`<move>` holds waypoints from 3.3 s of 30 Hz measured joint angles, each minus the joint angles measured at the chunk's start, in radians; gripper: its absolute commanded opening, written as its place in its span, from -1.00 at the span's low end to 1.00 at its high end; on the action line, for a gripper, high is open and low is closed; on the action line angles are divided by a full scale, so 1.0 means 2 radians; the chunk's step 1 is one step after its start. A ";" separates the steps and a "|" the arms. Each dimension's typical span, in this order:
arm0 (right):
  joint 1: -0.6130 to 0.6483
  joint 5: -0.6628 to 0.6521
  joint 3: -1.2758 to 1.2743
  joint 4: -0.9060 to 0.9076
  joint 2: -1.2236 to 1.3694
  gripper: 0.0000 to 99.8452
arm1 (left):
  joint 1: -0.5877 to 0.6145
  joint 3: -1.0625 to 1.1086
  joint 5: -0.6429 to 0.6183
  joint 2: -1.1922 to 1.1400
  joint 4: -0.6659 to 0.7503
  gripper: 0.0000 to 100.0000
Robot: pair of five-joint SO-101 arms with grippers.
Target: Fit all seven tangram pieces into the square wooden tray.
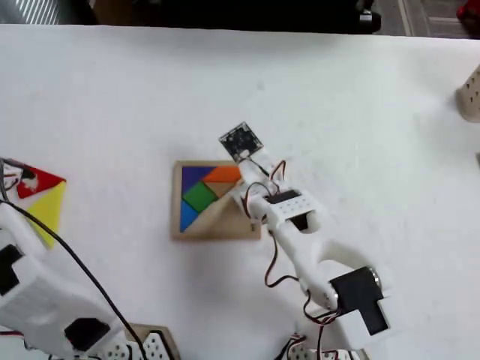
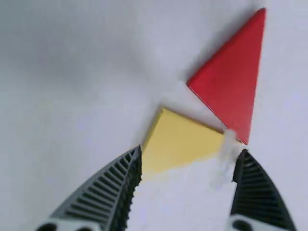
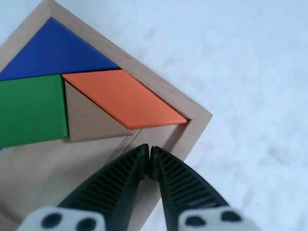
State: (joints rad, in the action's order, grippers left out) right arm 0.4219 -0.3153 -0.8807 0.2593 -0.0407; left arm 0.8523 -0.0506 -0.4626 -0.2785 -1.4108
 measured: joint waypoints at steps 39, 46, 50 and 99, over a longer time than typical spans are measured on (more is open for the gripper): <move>0.000 -0.002 0.000 0.000 0.000 -0.97 | -0.015 -0.150 -0.122 -0.170 0.014 -0.39; 0.000 -0.002 0.000 0.000 0.000 -0.97 | -0.026 -0.136 -0.124 -0.170 0.062 -0.38; 0.000 -0.002 0.000 0.000 0.000 -0.97 | -0.027 -0.136 -0.124 -0.170 0.077 -0.27; 0.000 -0.002 0.000 0.000 0.000 -0.97 | -0.028 -0.168 -0.067 -0.227 0.084 -0.33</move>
State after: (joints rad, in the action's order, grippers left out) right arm 0.4219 -0.3184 -0.8807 0.2593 -0.0407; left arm 0.7956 -0.3867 -0.5961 -0.7327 -1.2436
